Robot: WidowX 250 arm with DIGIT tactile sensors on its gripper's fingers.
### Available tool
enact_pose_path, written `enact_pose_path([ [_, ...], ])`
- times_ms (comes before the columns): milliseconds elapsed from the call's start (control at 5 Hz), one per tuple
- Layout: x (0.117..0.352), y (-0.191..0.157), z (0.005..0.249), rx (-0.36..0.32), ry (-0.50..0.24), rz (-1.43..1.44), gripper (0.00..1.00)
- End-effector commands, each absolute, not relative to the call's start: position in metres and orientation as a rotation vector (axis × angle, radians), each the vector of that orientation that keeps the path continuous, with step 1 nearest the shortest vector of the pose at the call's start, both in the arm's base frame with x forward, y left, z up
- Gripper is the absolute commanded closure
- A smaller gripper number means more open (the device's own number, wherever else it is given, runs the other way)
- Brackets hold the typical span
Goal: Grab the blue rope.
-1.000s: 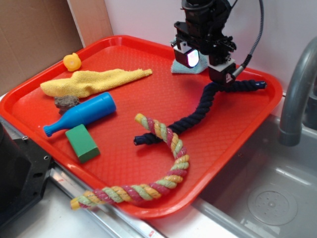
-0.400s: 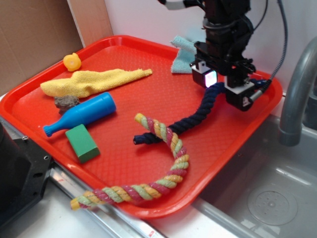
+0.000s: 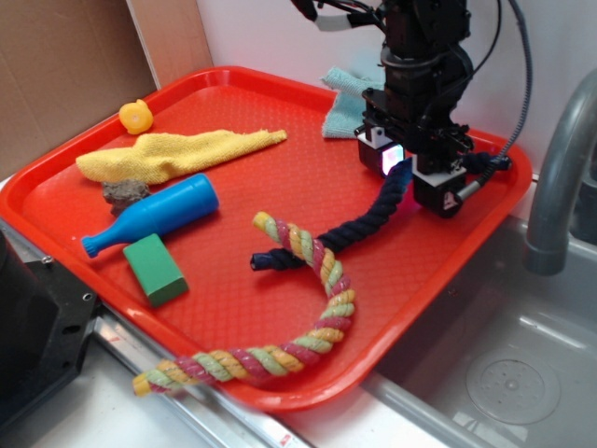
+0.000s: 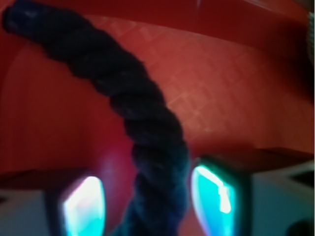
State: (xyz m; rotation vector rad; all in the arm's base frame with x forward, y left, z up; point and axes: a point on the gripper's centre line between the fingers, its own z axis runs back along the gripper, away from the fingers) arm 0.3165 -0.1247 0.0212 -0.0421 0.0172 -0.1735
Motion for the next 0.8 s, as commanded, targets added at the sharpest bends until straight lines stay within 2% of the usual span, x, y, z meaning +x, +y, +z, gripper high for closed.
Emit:
enact_pose_path([
  [0, 0.32, -0.125, 0.045, -0.063, -0.047, -0.208, 1.0],
  [200, 0.316, -0.125, 0.086, -0.05, -0.135, -0.232, 1.0],
  [400, 0.28, -0.109, 0.136, -0.003, -0.204, -0.179, 1.0],
  [600, 0.245, -0.088, 0.188, 0.093, -0.153, 0.048, 1.0],
])
